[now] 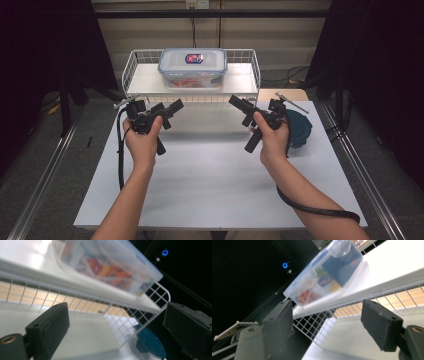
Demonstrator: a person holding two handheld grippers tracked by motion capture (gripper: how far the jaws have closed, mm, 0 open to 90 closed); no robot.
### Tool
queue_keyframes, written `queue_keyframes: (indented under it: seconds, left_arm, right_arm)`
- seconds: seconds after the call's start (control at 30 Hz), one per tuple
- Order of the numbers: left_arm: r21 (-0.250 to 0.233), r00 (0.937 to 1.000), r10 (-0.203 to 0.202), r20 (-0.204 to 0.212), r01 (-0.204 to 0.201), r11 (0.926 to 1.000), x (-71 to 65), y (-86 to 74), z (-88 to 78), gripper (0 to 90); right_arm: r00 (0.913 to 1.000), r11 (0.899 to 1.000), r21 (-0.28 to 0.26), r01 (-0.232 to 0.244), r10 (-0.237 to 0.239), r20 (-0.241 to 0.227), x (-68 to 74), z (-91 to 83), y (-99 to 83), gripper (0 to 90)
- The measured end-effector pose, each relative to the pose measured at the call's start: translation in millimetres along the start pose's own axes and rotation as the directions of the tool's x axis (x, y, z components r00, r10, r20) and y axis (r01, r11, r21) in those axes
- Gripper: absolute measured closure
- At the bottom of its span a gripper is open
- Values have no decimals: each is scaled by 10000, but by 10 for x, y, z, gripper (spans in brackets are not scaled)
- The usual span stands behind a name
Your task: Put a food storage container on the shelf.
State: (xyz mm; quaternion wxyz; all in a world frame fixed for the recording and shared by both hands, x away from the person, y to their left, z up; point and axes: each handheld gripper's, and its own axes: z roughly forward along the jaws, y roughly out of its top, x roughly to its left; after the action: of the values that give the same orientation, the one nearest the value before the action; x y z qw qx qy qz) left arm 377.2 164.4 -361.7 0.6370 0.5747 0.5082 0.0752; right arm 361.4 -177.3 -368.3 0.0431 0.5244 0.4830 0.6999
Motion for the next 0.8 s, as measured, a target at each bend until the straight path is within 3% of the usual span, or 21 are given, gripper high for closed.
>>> queue_keyframes:
  seconds: [0.17, 0.27, 0.4, 0.53, 0.63, 0.8]
  left_arm:
    - [340, 9990, 443, -112, -439, 9985, 15, -114, -44, 35]
    - [473, 9990, 431, -65, -428, 9980, 21, -174, -70, 28]
    - [931, 9967, 788, -199, -767, 9927, 53, -267, -89, 20]
    - [1060, 9965, 804, -222, -776, 9913, 108, -367, -125, 17]
    - [1399, 9943, 1003, -360, -943, 9857, 132, -417, -139, 17]
    - [1557, 9920, 1213, -342, -1146, 9811, 148, -479, -153, 16]
  right_arm:
    - [9995, 9986, 462, 274, -280, 114, -65, -119, -21, 250]
    - [9990, 9975, 576, 399, -411, 190, -111, -194, -18, 249]
    - [9979, 9964, 690, 495, -523, 384, -191, -273, -16, 247]
    - [9959, 9949, 807, 612, -662, 610, -272, -344, -10, 246]
    - [9930, 9928, 915, 771, -847, 826, -335, -399, 7, 244]
    - [9906, 9919, 1013, 763, -869, 1054, -435, -475, 13, 239]
